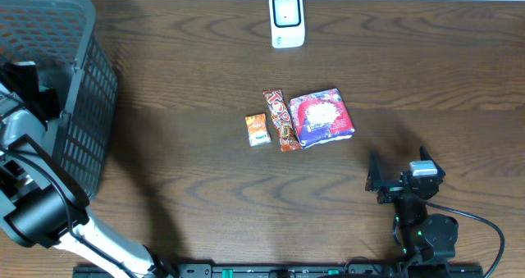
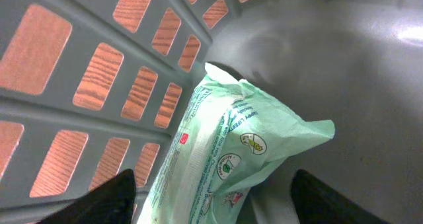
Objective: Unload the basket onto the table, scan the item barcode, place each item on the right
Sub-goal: 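Reach the left gripper into the basket toward the mint-green pack, then grasp the mint-green pack and lift it out of the basket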
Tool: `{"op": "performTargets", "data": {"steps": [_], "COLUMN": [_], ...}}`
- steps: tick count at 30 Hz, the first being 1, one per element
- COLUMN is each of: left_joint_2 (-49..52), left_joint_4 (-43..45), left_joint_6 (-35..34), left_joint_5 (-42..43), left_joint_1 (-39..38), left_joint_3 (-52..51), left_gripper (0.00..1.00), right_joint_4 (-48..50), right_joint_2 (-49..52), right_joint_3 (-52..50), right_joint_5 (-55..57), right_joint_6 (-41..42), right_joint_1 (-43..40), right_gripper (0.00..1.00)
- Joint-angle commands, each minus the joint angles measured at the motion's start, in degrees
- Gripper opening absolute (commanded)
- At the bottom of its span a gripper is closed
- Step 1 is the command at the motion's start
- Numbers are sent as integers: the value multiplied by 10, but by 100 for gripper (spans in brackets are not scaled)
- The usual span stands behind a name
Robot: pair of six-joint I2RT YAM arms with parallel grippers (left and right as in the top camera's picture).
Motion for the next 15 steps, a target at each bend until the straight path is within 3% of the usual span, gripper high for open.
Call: {"op": "performTargets", "data": {"steps": [1, 8, 15], "left_joint_2": [5, 5, 5], "left_joint_4": [-9, -29, -72], "left_joint_6": [-14, -31, -30], "left_joint_5": [-5, -5, -5], "left_joint_1": [4, 17, 29], "left_joint_3": [-13, -25, -25], "left_gripper": [70, 69, 58], "right_joint_4": [-1, -1, -1], "right_joint_2": [-1, -1, -1], "right_joint_3": [-1, -1, -1], "right_joint_5": [3, 3, 3], "right_joint_6": [-4, -4, -4], "right_joint_1": [2, 2, 2], "right_gripper": [99, 99, 99]}}
